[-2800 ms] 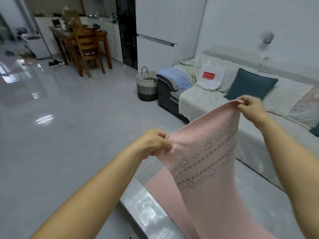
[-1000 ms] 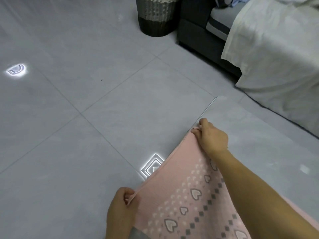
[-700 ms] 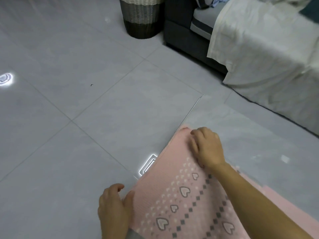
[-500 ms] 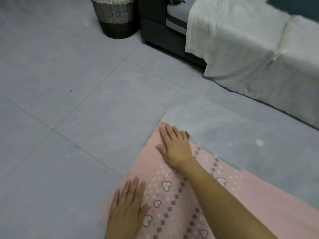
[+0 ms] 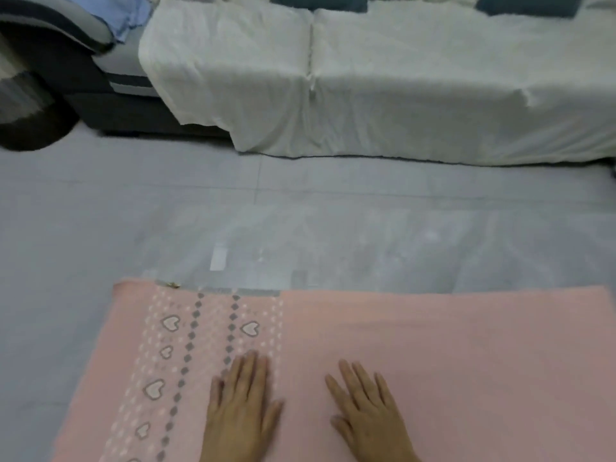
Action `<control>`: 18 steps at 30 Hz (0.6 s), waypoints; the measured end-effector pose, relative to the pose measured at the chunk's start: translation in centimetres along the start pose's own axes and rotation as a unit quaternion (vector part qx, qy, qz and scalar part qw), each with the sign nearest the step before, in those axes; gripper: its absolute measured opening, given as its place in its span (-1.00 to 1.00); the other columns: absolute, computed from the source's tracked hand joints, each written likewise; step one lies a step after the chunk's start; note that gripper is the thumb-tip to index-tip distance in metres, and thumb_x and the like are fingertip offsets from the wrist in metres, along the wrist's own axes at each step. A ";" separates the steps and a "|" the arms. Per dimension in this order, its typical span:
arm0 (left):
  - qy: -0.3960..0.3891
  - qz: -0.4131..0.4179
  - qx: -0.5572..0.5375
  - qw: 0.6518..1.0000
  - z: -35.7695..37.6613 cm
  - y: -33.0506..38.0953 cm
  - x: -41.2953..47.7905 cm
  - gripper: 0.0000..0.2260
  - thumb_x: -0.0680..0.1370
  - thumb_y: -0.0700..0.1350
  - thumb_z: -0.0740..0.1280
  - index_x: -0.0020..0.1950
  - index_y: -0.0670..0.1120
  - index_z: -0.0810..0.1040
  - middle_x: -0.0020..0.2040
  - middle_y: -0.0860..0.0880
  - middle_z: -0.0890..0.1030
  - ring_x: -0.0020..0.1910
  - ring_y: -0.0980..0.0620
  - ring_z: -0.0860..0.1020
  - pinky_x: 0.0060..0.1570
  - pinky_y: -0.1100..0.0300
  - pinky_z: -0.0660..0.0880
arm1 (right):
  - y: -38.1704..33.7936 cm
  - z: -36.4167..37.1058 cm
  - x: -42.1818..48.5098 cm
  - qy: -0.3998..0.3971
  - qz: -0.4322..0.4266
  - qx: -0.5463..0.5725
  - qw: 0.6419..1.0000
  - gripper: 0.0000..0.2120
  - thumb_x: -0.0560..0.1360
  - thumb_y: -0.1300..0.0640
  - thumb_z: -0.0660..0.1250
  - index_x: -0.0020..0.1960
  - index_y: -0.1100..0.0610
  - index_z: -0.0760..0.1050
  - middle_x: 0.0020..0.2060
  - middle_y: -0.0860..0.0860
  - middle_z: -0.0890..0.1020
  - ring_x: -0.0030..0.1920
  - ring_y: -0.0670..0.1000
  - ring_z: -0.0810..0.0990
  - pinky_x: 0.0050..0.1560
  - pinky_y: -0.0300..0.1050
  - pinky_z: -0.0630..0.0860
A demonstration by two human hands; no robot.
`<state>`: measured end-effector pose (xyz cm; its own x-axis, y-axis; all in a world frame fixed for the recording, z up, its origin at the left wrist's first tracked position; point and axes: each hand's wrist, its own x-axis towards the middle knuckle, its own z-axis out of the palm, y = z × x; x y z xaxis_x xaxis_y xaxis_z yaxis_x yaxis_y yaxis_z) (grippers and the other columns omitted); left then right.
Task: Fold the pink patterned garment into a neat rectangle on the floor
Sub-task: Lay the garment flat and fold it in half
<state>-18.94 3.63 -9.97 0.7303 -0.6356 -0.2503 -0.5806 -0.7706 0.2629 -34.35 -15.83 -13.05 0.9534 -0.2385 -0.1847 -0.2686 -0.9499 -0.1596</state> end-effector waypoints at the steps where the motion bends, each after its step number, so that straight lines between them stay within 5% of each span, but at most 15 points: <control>1: -0.006 0.035 0.019 0.999 0.2 2.2 1.6 -0.40 0.51 0.29 -0.08 0.35 -0.02 0.42 0.37 -0.02 0.45 0.48 0.05 0.09 0.45 0.05 -0.03 | 2.5 -0.3 -1.1 -0.004 0.008 -0.005 1.000 -0.49 0.47 -0.21 0.12 0.39 -0.11 0.32 0.48 -0.01 0.22 0.51 0.01 0.01 0.39 0.03 0.05; 3: -0.023 0.059 0.063 0.996 0.4 4.7 5.3 -0.44 0.47 0.25 0.04 0.32 -0.05 0.44 0.32 -0.06 0.52 0.35 -0.05 0.36 0.30 -0.07 0.33 | 7.0 -0.6 -2.6 0.000 0.033 -0.002 0.999 -0.50 0.48 -0.20 0.09 0.38 -0.09 0.34 0.49 -0.02 0.20 0.52 0.00 -0.02 0.39 0.01 0.01; 5: -0.030 0.031 0.068 0.997 -0.1 5.6 9.3 -0.45 0.45 0.16 0.08 0.34 -0.10 0.43 0.34 -0.11 0.49 0.30 -0.12 0.46 0.20 -0.09 0.46 | 10.8 -1.0 -3.7 0.004 0.073 0.019 0.997 -0.50 0.54 -0.19 -0.09 0.38 -0.07 0.31 0.53 -0.06 0.01 0.50 0.01 0.00 0.40 -0.02 -0.02; 8: -0.038 0.008 0.089 0.995 -1.4 5.8 13.4 -0.56 0.51 0.02 0.20 0.36 -0.11 0.40 0.35 -0.13 0.45 0.30 -0.17 0.42 0.17 -0.07 0.47 | 14.7 -1.0 -5.2 0.009 0.071 0.027 0.997 -0.49 0.55 -0.19 -0.17 0.38 -0.07 0.29 0.53 -0.10 -0.08 0.52 -0.02 -0.05 0.40 -0.05 -0.03; 11: -0.038 0.028 0.128 0.991 -2.9 6.0 15.3 -0.75 0.48 -0.05 0.31 0.12 -0.11 0.53 0.08 -0.13 0.57 0.05 -0.19 0.51 -0.14 -0.01 0.52 | 15.9 -0.9 -6.4 0.012 0.057 0.036 0.998 -0.50 0.56 -0.17 -0.18 0.38 -0.06 0.29 0.53 -0.09 -0.07 0.52 -0.07 -0.12 0.40 -0.05 -0.02; 14: -0.055 0.017 0.158 0.986 -3.7 6.2 16.1 -0.85 0.49 -0.05 0.29 -0.03 -0.10 0.52 -0.08 -0.10 0.55 -0.05 -0.17 0.50 -0.24 0.02 0.46 | 15.6 -0.9 -7.3 0.036 0.079 0.061 0.994 -0.51 0.57 -0.14 -0.18 0.37 -0.04 0.29 0.50 -0.04 0.04 0.52 -0.05 -0.11 0.41 -0.05 -0.01; 18: -0.059 0.003 0.155 0.986 -4.2 6.4 17.9 -0.91 0.51 -0.05 0.25 -0.07 -0.04 0.49 -0.09 -0.06 0.54 -0.02 -0.13 0.47 -0.24 0.09 0.40 | 15.0 -1.1 -8.3 0.033 0.086 0.069 0.993 -0.55 0.55 -0.13 -0.02 0.36 -0.04 0.34 0.47 0.00 0.25 0.46 0.02 0.17 0.40 -0.03 0.05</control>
<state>-8.05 -12.48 -8.86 0.6904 -0.6271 -0.3605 -0.6803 -0.7323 -0.0290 -46.15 -28.36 -12.82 0.8975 -0.4124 -0.1566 -0.4403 -0.8585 -0.2628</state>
